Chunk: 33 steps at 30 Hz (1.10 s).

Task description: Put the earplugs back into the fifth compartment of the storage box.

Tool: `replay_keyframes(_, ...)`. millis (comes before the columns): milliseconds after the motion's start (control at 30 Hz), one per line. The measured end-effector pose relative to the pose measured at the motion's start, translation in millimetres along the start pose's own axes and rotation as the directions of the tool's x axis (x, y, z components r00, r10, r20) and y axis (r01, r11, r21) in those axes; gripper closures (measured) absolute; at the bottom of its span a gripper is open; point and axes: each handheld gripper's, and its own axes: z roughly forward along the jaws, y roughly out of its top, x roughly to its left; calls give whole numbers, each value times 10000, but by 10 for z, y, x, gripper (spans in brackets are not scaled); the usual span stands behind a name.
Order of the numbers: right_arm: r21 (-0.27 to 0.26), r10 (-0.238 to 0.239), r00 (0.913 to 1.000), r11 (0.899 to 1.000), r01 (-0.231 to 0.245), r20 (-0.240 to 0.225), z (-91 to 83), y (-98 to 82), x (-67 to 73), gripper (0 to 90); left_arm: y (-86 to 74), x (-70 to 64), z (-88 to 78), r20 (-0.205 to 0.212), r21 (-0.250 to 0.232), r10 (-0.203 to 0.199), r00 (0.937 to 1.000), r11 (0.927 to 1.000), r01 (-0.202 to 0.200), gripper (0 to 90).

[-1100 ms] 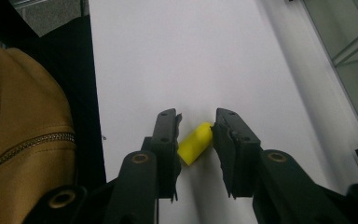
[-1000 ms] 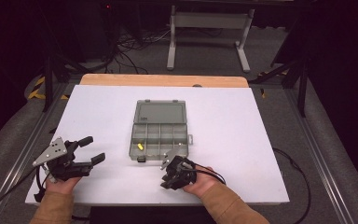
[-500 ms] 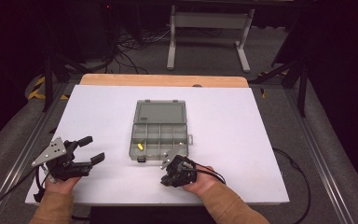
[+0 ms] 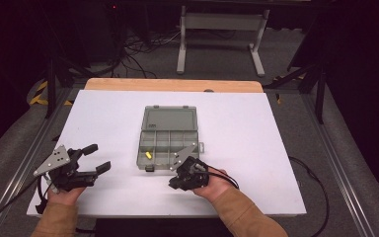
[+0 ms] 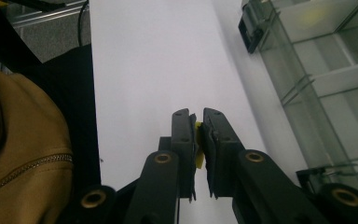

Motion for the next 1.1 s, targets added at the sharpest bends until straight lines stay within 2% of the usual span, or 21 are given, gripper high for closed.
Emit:
replay_keyframes(500,-665,-82,9992,9977,108,402,-130,230,-113,824,1,6,-4,-37,-6,38,10000,10000,-38,180)
replay_keyframes(700,-694,-39,9983,9976,79,584,-113,315,-159,824,1,5,-3,-41,10,50,10000,10000,-50,180)
replay_keyframes(1100,-1084,114,9965,9941,-24,826,-61,471,-300,821,-4,13,-3,-19,-32,38,10000,10000,-38,180)
